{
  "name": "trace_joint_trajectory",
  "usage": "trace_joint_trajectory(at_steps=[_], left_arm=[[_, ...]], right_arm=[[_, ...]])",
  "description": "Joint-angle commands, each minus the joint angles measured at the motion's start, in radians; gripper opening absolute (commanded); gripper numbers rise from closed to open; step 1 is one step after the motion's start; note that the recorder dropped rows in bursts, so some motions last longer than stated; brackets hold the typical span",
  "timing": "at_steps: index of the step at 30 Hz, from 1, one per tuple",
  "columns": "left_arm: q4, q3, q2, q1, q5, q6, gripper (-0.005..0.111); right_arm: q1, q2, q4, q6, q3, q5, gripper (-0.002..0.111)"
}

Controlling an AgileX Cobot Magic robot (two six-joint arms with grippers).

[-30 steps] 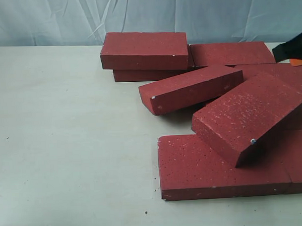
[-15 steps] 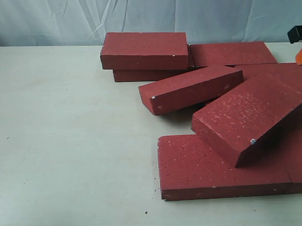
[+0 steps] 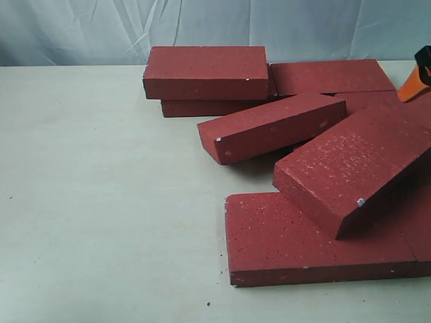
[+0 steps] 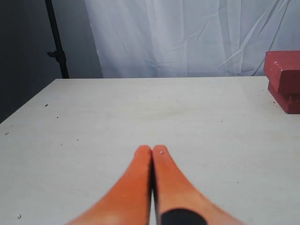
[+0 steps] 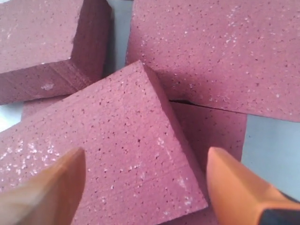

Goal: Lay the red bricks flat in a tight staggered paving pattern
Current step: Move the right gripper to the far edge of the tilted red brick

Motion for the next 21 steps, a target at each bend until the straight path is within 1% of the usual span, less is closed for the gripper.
trace_joint_trajectory(at_steps=[1,3,5,9,11,15,21], left_arm=[[0.005,0.005,-0.005,-0.006,-0.005,-0.004,0.000],[0.005,0.005,-0.005,-0.006,-0.005,-0.004,0.000],[0.005,0.005,-0.005,-0.006,-0.005,-0.004,0.000],[0.005,0.005,-0.005,-0.006,-0.005,-0.004,0.000],[0.005,0.005,-0.005,-0.006,-0.005,-0.004,0.000],[0.005,0.005,-0.005,-0.006,-0.005,-0.004,0.000],[0.005,0.005,-0.005,-0.006,-0.005,-0.004,0.000]], right_arm=[[0.035,0.006,0.002,-0.073,-0.008,-0.004,0.068],[0.053,-0.001,0.002,-0.064,-0.008,-0.035,0.068],[0.062,-0.012,0.002,-0.003,-0.008,-0.058,0.067],[0.067,-0.029,-0.061,0.030,-0.008,-0.067,0.059],[0.067,-0.029,-0.067,0.028,-0.008,-0.043,0.059],[0.067,0.000,-0.045,0.026,-0.008,-0.063,0.062],[0.067,0.042,-0.110,0.026,-0.008,-0.059,0.061]])
